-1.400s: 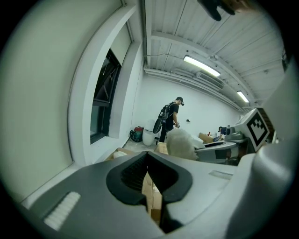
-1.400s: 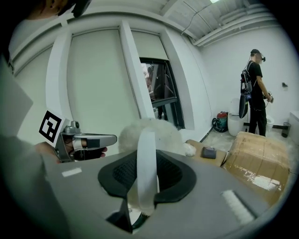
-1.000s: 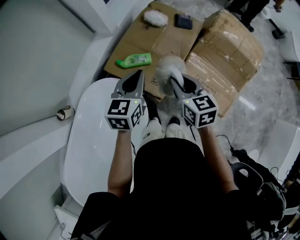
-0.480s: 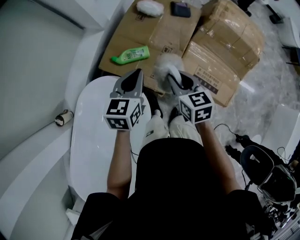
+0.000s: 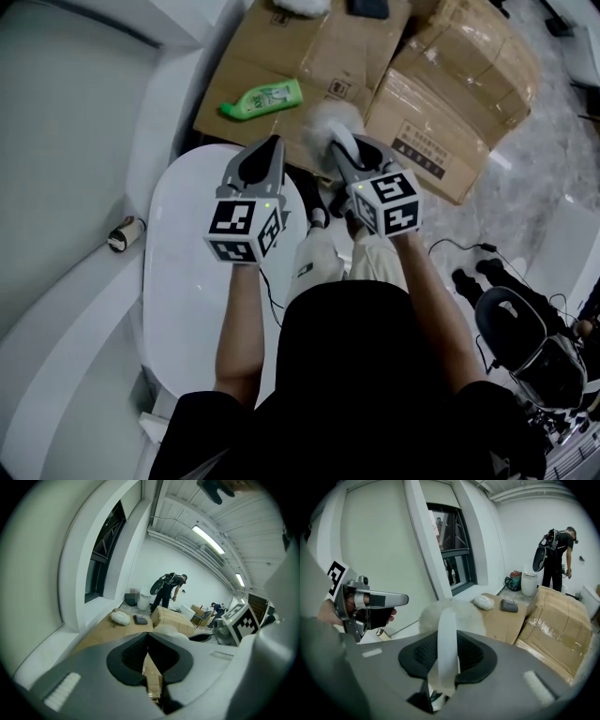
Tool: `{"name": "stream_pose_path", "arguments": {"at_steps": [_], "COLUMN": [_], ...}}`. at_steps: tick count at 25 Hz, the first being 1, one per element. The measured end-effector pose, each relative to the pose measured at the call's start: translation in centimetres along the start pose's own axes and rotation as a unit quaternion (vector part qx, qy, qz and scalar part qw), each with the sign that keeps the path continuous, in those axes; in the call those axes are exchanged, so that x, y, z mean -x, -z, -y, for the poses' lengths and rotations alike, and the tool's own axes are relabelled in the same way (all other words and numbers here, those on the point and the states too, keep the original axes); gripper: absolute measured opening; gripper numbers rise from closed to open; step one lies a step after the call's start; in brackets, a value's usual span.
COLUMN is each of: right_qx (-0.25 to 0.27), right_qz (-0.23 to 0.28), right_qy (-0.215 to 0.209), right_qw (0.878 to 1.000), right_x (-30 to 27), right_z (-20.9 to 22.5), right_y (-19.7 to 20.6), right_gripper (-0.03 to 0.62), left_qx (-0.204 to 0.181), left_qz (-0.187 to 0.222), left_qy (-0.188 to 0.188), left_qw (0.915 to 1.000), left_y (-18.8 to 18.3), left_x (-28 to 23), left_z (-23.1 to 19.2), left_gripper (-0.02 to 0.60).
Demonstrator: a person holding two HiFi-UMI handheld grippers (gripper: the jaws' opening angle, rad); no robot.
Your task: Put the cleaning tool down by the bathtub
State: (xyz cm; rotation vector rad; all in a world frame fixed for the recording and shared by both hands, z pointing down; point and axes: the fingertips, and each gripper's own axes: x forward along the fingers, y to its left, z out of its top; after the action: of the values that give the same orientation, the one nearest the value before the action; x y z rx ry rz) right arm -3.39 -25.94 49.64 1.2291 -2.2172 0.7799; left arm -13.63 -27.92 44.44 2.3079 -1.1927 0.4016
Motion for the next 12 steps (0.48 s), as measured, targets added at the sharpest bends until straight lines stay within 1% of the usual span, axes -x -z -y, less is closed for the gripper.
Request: {"name": "stream_pose_path", "arguments": {"at_steps": [4,12], "right_qx": [-0.002,-0.008], "right_qz": [-0.01,-0.014], "right_qy": [0.001,0.007], "right_qw": [1.0,1.0], "right_x": [-1.4,-4.1], "right_z": [0.5,2.2], "right_y": [1.1,2.7], "right_gripper": [0.094,0.094], "left_qx": [0.003,0.013], "left_qz": [-0.008,-0.025], "left_qy": [-0.004,-0.021], "left_qw": [1.0,0.9994], "left_y": [1.2,4.0], "left_x": [-0.2,-1.6], "left_z": [-0.6,-2.1], "left_gripper": [-0.002,-0.002]}}
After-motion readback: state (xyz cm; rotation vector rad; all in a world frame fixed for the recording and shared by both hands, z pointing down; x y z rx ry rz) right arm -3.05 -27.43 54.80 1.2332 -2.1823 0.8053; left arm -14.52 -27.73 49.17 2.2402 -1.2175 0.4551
